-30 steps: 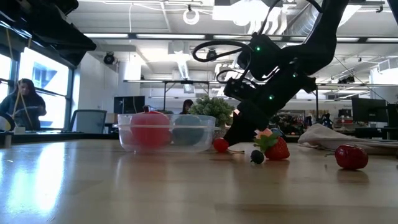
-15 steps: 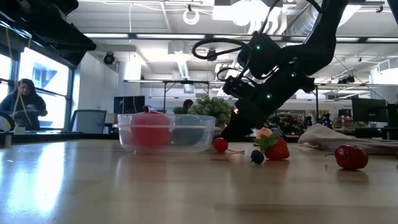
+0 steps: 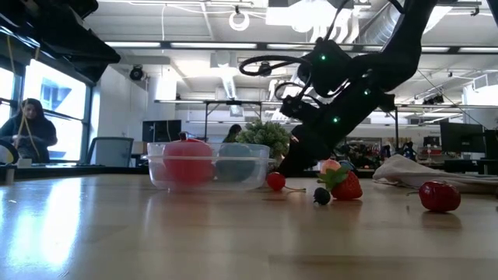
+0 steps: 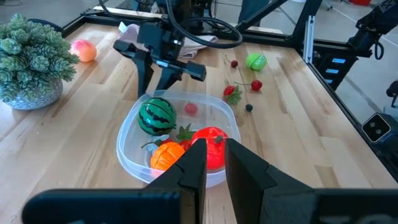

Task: Pick and placing Produce into tupperware
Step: Put the blackberry into the transparent bin, then put the top red cherry into the transparent bin

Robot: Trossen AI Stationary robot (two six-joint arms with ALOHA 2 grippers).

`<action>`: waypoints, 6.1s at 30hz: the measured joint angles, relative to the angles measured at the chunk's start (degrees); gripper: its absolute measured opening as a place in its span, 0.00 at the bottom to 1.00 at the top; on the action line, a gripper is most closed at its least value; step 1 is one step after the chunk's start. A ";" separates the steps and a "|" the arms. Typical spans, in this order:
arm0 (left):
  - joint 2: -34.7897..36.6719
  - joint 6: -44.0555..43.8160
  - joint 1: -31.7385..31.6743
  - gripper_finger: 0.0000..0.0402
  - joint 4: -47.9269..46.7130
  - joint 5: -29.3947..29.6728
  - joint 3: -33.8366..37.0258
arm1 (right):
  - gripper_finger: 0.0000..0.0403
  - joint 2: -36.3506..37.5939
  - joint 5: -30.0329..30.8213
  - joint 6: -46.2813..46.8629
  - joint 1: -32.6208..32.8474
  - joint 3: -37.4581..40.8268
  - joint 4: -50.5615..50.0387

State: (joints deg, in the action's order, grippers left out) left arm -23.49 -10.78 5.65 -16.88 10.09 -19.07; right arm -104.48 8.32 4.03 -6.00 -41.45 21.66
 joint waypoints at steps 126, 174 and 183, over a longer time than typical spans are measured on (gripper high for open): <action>0.00 0.00 -0.02 0.12 -0.02 0.00 0.02 | 0.36 13.50 21.25 16.02 23.14 -22.36 -60.19; 0.00 -0.01 -0.02 0.12 -0.02 0.01 0.00 | 0.36 46.58 20.39 13.93 27.45 25.62 -9.87; 0.00 0.01 -0.02 0.12 -0.02 0.01 0.00 | 0.38 36.49 15.95 12.83 24.62 25.09 -0.81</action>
State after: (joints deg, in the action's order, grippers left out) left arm -23.49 -10.77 5.63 -16.91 10.10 -19.07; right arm -67.99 24.27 16.86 18.62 -16.36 20.85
